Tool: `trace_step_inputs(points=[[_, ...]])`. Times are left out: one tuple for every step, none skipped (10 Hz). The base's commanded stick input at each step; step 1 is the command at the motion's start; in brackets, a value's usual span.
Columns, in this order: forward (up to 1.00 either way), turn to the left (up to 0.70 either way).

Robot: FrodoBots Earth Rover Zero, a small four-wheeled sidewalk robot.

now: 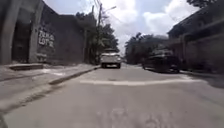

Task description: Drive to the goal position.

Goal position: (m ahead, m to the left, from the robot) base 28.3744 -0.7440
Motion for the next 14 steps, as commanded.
trace_step_inputs(points=[[1.0, 0.0], [1.0, -0.02], [1.0, -0.06], [1.0, -0.1], [1.0, -0.16], [1.0, -0.22], [1.0, -0.24], [1.0, -0.24], [1.0, -0.24], [1.0, -0.24], [1.0, -0.24], [1.0, -0.2], [1.0, -0.17], [1.0, -0.15]])
